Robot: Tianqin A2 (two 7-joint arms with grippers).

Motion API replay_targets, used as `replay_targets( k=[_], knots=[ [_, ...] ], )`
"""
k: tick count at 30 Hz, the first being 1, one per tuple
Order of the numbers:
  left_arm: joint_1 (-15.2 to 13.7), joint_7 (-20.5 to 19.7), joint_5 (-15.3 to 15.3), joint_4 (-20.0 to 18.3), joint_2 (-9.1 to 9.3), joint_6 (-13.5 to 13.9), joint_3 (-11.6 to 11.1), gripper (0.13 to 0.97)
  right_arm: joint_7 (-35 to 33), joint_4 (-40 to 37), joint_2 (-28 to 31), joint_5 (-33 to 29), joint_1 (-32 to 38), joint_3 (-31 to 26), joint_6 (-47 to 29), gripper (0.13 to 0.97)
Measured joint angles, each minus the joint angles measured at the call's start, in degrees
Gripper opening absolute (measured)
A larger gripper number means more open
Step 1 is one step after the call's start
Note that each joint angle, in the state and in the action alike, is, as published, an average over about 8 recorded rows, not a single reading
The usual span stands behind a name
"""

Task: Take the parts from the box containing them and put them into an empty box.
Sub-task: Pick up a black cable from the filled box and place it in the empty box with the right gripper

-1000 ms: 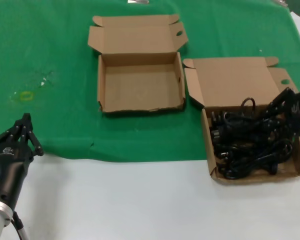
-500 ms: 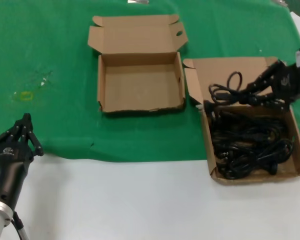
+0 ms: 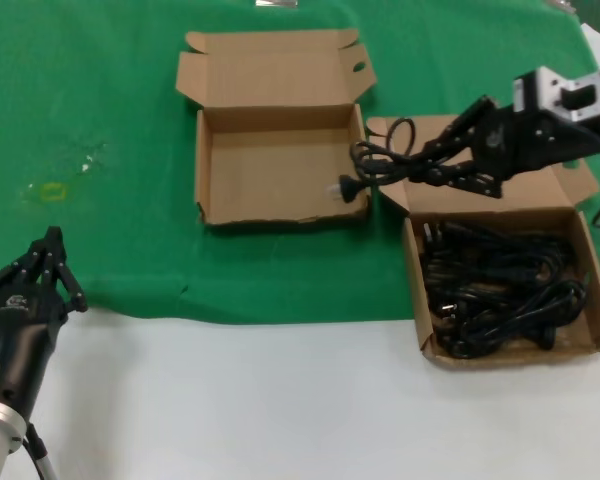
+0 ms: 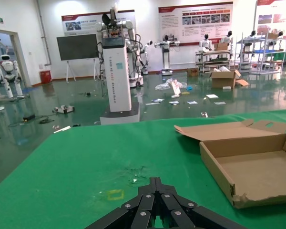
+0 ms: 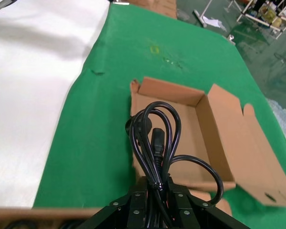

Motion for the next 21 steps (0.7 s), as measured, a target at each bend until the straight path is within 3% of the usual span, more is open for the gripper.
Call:
replay_targets(
  k=[10,21],
  knots=[
    [0.0,0.0,0.0,0.0,0.0,0.0,0.0,0.144,-5.8,-9.8,-7.1,0.7,3.1,1.5,5.2,0.214],
    [0.0,0.0,0.0,0.0,0.0,0.0,0.0,0.144,-8.7,-13.5,-12.9,1.4,2.3,3.3,13.6,0.214]
  ],
)
